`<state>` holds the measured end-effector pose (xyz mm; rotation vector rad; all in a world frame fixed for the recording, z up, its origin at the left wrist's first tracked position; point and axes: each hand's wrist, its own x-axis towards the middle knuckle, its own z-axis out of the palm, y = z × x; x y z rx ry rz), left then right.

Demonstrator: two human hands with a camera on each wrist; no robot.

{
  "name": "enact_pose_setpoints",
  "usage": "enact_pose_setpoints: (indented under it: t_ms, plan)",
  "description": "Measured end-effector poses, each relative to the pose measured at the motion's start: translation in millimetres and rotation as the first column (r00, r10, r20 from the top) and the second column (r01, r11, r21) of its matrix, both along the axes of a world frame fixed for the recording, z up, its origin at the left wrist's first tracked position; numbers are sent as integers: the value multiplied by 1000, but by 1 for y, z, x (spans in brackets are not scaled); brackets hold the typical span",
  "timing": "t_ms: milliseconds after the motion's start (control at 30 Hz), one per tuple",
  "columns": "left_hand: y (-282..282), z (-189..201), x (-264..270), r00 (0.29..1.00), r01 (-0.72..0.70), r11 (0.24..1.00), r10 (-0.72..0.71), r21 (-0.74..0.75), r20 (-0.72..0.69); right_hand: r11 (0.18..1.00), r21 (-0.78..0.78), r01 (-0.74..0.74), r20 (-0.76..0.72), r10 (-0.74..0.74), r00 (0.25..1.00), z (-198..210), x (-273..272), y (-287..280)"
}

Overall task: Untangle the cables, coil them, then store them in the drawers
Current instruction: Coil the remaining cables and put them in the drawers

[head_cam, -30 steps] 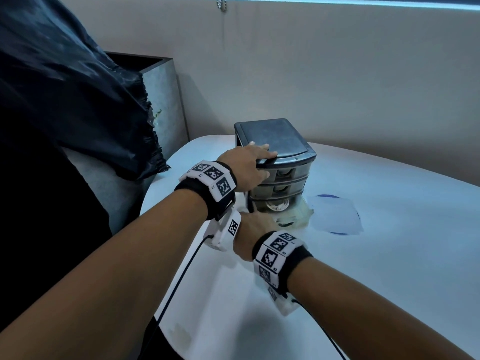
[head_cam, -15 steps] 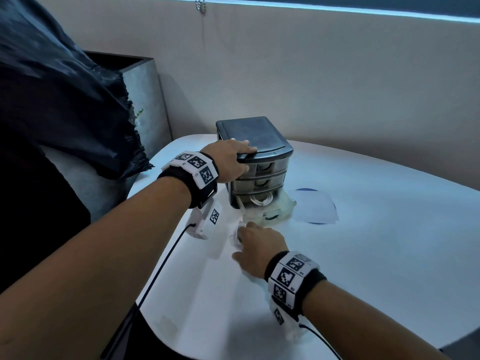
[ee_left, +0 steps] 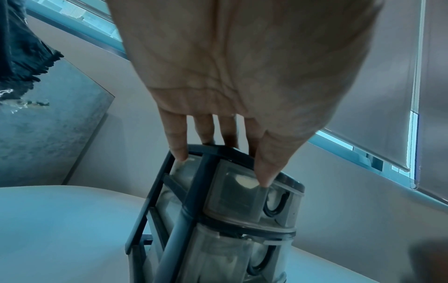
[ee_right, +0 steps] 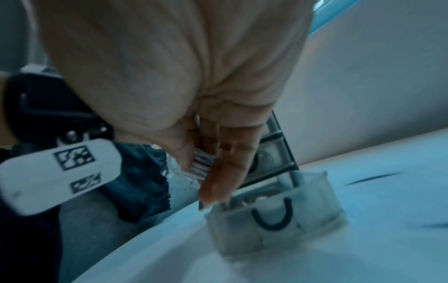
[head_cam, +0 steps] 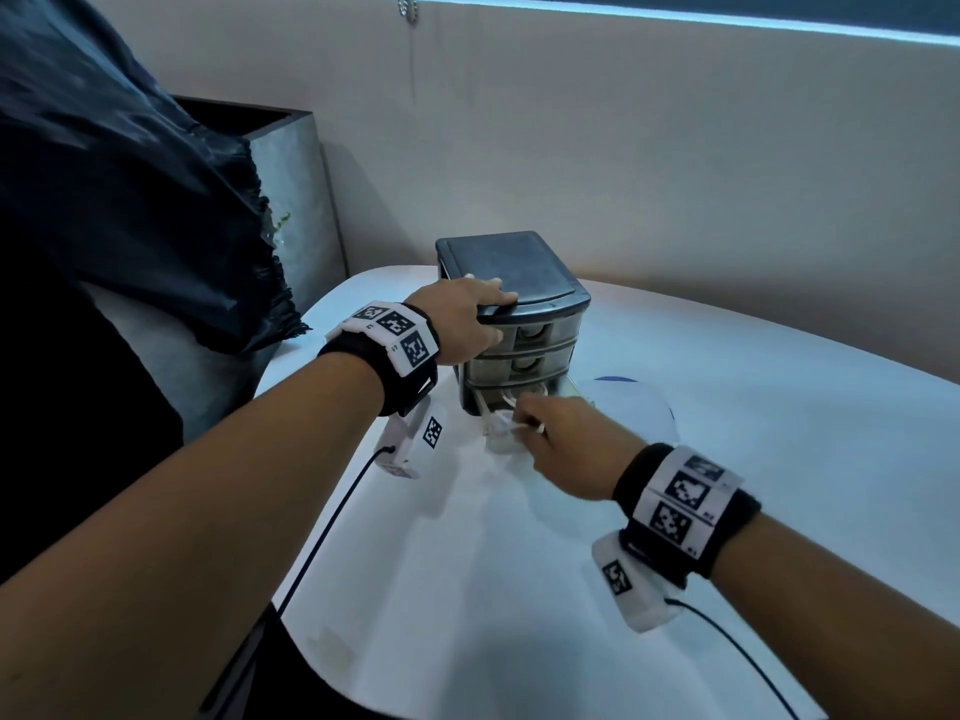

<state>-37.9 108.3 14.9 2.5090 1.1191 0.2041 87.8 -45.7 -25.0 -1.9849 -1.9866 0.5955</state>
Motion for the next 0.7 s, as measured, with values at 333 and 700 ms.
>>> enact_pose_setpoints:
  t_ms: [333, 700]
  plan:
    - [1, 0, -1, 1000, 8, 1000, -8, -2, 2, 996, -78, 40, 212, -22, 977, -20, 23, 50]
    - [6, -5, -2, 1000, 19, 1000, -19, 4, 11, 995, -14, 95, 278, -87, 956, -38, 8, 75]
